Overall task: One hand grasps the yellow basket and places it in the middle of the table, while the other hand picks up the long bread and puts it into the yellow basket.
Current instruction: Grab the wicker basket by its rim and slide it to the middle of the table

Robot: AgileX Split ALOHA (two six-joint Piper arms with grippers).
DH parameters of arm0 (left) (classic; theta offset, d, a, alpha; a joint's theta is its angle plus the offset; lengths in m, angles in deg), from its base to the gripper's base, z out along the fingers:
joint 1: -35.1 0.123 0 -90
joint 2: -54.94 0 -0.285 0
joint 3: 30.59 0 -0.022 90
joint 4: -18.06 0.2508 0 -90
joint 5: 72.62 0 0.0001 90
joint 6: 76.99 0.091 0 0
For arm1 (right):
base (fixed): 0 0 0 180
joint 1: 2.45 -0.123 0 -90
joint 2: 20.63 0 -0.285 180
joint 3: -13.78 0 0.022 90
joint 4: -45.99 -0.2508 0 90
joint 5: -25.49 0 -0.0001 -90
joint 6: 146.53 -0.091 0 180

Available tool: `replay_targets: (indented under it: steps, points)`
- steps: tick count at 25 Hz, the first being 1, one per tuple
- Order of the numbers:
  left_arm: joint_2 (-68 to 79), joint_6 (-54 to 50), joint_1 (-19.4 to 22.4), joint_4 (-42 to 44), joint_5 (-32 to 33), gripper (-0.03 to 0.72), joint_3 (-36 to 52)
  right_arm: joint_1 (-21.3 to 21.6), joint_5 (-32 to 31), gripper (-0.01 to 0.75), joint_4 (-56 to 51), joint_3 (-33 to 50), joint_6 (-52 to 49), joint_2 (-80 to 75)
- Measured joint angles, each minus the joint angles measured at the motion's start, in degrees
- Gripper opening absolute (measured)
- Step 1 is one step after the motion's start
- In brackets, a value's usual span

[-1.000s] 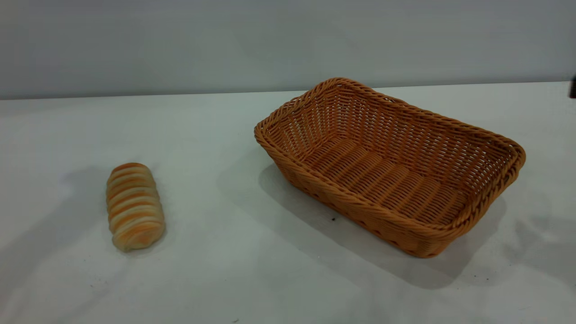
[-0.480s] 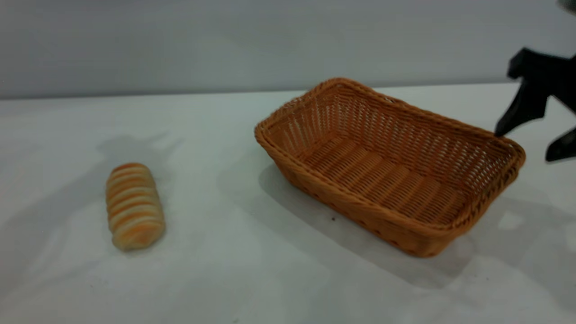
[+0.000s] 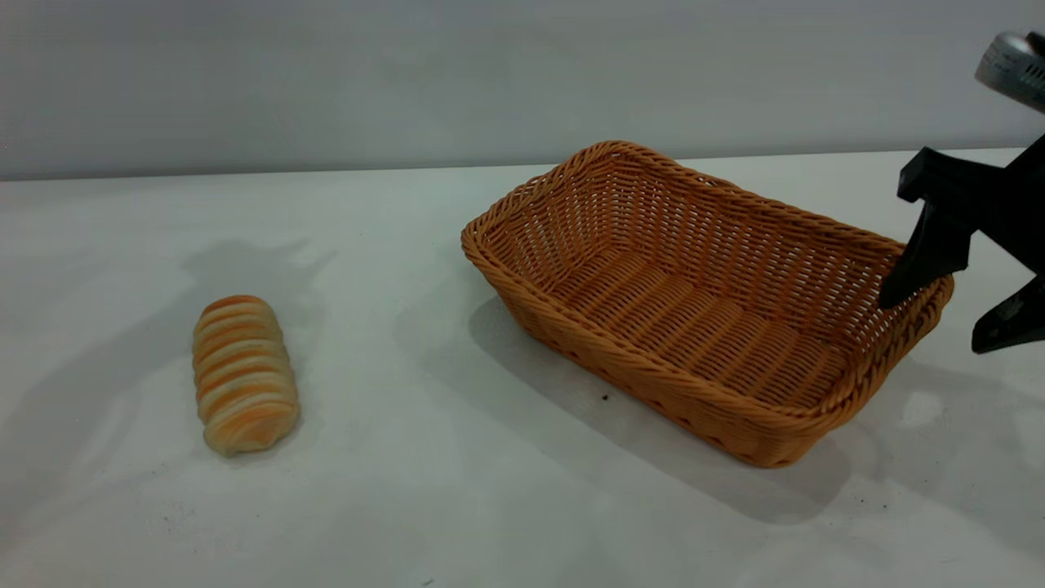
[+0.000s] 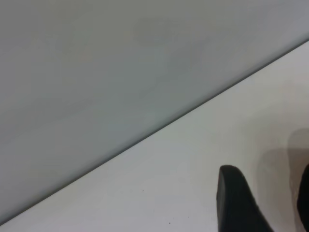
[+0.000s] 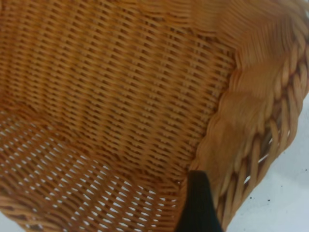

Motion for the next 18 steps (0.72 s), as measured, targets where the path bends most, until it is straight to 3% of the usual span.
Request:
replay_targets:
  steps: [8, 18]
  points:
    - [0.0, 0.0, 0.0, 0.0, -0.1, 0.383, 0.0, 0.0, 0.6, 0.583, -1.5, 0.0, 2.0, -2.9]
    - [0.0, -0.1, 0.0, 0.0, -0.2, 0.383, 0.0, 0.0, 0.0, 0.583, -13.2, -2.8, 13.3, -7.8]
